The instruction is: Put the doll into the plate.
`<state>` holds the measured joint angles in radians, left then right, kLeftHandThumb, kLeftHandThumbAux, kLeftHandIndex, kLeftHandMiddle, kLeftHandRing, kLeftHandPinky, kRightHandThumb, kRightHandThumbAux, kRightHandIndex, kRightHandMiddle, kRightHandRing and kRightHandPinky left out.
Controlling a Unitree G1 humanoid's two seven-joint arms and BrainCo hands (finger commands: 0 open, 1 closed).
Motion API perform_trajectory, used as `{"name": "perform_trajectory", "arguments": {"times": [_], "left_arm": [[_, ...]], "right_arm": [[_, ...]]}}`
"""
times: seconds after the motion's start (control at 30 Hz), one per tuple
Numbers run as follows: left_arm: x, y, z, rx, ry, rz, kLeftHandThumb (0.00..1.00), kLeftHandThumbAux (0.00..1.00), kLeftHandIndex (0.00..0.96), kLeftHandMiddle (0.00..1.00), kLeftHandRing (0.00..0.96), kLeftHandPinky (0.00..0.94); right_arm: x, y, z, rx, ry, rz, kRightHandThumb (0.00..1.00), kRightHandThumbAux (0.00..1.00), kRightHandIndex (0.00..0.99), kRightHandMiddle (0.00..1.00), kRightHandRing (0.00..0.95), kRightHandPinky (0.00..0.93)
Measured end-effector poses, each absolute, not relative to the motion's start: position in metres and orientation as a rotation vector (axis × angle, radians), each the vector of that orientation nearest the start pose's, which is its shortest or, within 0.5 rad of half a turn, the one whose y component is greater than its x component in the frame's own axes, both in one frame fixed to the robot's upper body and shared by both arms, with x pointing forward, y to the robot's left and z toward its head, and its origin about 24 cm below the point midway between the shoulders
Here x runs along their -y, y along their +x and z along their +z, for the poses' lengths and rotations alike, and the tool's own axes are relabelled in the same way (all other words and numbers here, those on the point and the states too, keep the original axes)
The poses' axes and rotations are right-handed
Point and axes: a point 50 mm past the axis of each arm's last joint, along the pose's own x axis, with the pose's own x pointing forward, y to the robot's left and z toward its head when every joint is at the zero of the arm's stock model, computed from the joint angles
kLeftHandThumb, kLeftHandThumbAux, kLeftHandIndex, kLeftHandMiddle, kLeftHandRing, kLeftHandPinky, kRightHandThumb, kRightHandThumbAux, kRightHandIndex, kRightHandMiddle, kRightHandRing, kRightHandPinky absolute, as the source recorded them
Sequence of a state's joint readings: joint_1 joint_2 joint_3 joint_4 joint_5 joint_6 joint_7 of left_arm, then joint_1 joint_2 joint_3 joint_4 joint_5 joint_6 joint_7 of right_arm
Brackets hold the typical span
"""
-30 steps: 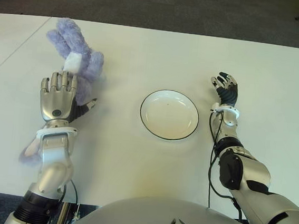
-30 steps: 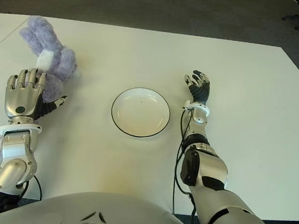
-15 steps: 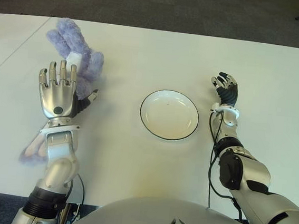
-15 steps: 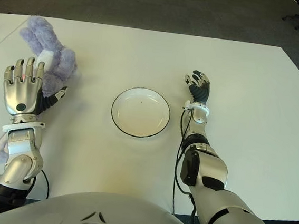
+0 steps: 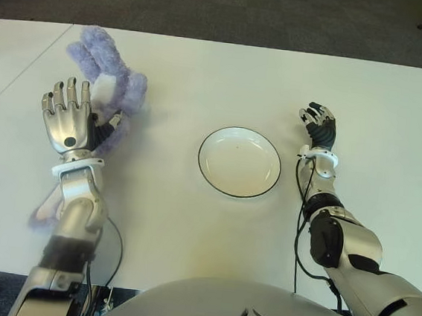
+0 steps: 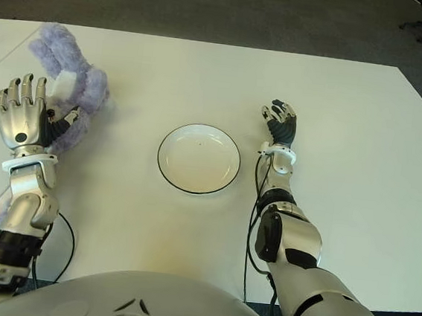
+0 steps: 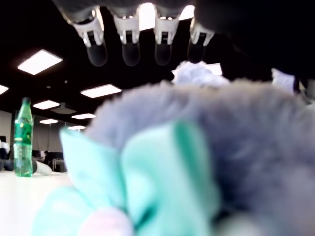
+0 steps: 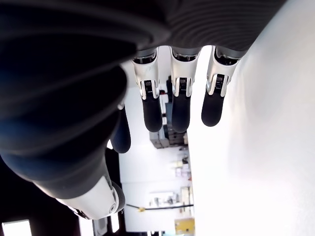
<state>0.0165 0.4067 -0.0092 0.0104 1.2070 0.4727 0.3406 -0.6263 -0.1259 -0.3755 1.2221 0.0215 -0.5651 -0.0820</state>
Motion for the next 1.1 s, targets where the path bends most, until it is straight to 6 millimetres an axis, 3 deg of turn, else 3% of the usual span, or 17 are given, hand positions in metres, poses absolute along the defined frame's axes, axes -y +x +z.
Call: {"name": "perform_trajectory", "arguments": {"times": [0.37,0.77,0.97,1.1], "left_arm": [[-0.279,0.266,0.063,-0.178,1.616,0.592,0.279,0.118,0.000,0.000,0.000,0.001],[-0.285,0.279,0.058,-0.230,1.597,0.559,0.304,0.114,0.000,0.000,0.000,0.021],[-0.283,0.289,0.053,-0.259,1.581,0.511,0.321,0.149,0.000,0.000,0.000,0.097],[-0.281,0.302,0.053,-0.270,1.540,0.474,0.340,0.178,0.000,0.000,0.000,0.216]], "right_arm": [[0.208,0.331,0.009,-0.032,0.087,-0.309,0.402,0.824,0.316,0.184,0.166,0.192],[0.208,0.331,0.009,-0.032,0.087,-0.310,0.416,0.822,0.323,0.191,0.176,0.210],[0.209,0.330,0.008,-0.035,0.087,-0.312,0.433,0.818,0.325,0.194,0.178,0.211],[0.209,0.331,0.008,-0.036,0.087,-0.313,0.413,0.817,0.324,0.198,0.181,0.213]]}}
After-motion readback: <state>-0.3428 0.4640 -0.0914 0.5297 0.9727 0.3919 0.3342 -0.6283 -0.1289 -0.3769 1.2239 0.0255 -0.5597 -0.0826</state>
